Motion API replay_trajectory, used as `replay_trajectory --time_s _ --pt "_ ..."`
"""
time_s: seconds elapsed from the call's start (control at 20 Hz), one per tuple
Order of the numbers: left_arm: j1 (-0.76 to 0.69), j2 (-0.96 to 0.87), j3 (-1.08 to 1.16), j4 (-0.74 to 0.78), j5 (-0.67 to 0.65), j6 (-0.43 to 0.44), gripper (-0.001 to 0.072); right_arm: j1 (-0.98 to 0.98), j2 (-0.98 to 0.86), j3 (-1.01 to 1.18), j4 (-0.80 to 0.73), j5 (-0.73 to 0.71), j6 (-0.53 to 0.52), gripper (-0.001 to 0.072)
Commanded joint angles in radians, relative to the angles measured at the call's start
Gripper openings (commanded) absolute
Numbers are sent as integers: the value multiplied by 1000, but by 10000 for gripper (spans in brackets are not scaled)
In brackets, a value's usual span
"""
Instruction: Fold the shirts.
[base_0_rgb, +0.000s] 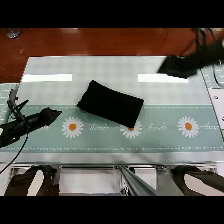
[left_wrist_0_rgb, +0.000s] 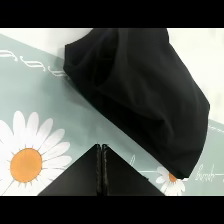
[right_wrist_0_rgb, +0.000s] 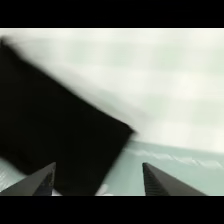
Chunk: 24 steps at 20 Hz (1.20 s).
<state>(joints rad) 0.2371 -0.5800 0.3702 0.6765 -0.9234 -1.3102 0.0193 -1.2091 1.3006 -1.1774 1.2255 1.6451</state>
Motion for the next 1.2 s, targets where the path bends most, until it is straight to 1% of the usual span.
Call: replay_trajectory --time_s 0.0,0.05,0.1,0.15,0.2,0.3,0.4,0.45,0.55,0.6,0.65,0.7,0.75,0.85,0.9,0.95,1.05,1.15 --pt "-14 -3 -1 0 1 16 23 -77 288 -634 103 -474 237 615" --pt "-18 -7 0 0 16 21 23 -56 278 -746 296 -576 181 614" --pt "-18 -11 0 0 37 27 23 -24 244 -798 443 -617 74 614" --pt "-18 -16 0 0 63 27 23 7 185 -803 513 -592 -34 614" --pt "-19 -21 0 -2 89 24 23 31 123 -792 534 -544 -80 614" --pt "-19 -33 0 0 97 24 23 64 -8 -752 562 -447 -121 614" --pt "-19 -44 -1 0 93 28 23 91 -134 -687 659 -373 -212 614" --pt "-19 -50 -1 0 96 28 23 105 -190 -640 692 -359 -241 614" --pt "-19 -55 -1 0 95 28 23 135 -284 -539 694 -358 -233 612" --pt "-19 -54 -1 0 92 28 23 152 -325 -490 693 -356 -224 598" --pt "-19 -54 -1 0 88 28 23 172 -367 -436 694 -337 -210 501" --pt "-19 -54 -1 0 85 28 23 188 -399 -379 696 -300 -226 167" --pt "-19 -54 -1 0 84 28 23 204 -416 -309 696 -264 -286 35" --pt "-19 -54 -1 0 84 28 23 213 -410 -145 634 -226 -270 34" --pt "-19 -54 -1 0 83 28 23 213 -408 -39 580 -194 -235 34" --pt "-19 -54 -1 0 82 28 23 212 -408 68 507 -159 -187 34" --pt "-19 -54 -1 0 82 27 23 212 -408 290 300 -91 -66 34" --pt "-19 -54 -1 0 81 27 23 203 -408 483 141 3 6 34"
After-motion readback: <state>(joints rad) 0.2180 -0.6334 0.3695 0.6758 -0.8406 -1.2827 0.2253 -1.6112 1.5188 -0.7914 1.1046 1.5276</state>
